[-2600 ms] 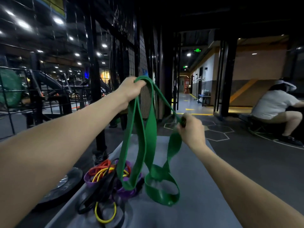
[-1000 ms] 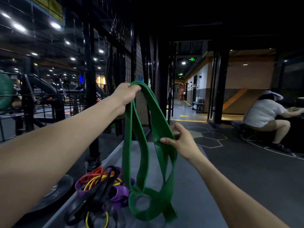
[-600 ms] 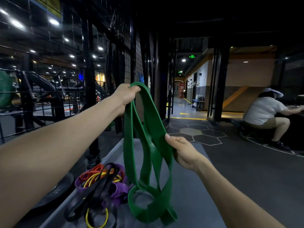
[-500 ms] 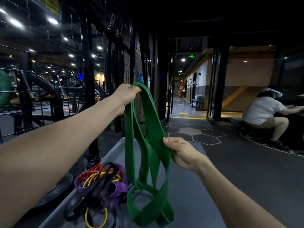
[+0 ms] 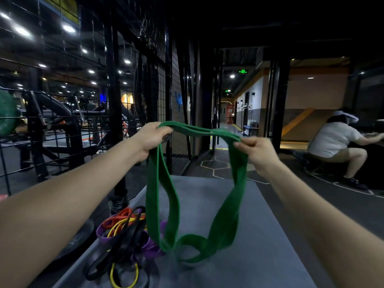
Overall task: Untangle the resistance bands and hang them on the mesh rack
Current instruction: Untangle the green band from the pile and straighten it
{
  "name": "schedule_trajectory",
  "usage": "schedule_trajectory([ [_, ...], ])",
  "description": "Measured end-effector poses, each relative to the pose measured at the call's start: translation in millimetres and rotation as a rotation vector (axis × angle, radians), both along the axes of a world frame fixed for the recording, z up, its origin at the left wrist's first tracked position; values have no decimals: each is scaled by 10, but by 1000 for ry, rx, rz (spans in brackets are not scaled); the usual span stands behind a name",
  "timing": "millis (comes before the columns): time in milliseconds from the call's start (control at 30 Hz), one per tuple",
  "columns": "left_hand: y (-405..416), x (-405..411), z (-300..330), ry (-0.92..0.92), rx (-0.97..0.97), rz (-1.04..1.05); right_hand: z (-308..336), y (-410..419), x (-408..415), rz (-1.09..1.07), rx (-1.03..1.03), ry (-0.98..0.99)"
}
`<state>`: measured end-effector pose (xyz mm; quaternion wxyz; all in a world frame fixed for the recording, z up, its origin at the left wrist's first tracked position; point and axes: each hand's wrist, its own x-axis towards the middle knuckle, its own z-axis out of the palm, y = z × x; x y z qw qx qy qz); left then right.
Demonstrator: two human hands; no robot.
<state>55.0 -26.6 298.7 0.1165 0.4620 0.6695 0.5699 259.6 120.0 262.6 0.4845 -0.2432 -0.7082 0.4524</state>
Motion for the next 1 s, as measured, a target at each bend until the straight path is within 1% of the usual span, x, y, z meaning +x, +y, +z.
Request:
schedule_trajectory([
  [100,75,60,-34,-47,36,-58,352,31,110,-148,230,-51],
  [233,213,139,-31,-138,123,-138,690,44,245,-279,449,-93],
  [367,300,129,-128,-264,156,-191,800,34,277,-387,655,-172],
  [433,314,105,-268,-320,152,-176,682,44,251,-406,740,-270],
  [533,332,14,-589,-383,117,-87,331,144,204,-404,946,-537],
  [600,332,-61,-800,-429,106,-35,80,189,161,-362,1090,-663],
  [700,339,-110,-1034,-502,130,14,-218,238,112,-232,1237,-749],
  [767,326,-76,-1100,-589,164,38,-365,235,114,-178,1329,-811],
  [833,325,-46,-1126,-670,191,44,-492,264,115,-151,1347,-856],
  [900,356,-85,-1161,-686,199,49,-581,269,83,-186,1286,-864],
  [933,368,-100,-1174,-670,208,37,-609,270,53,-216,1216,-833],
  [1000,390,-104,-1208,-634,222,7,-668,298,-3,-295,982,-847],
])
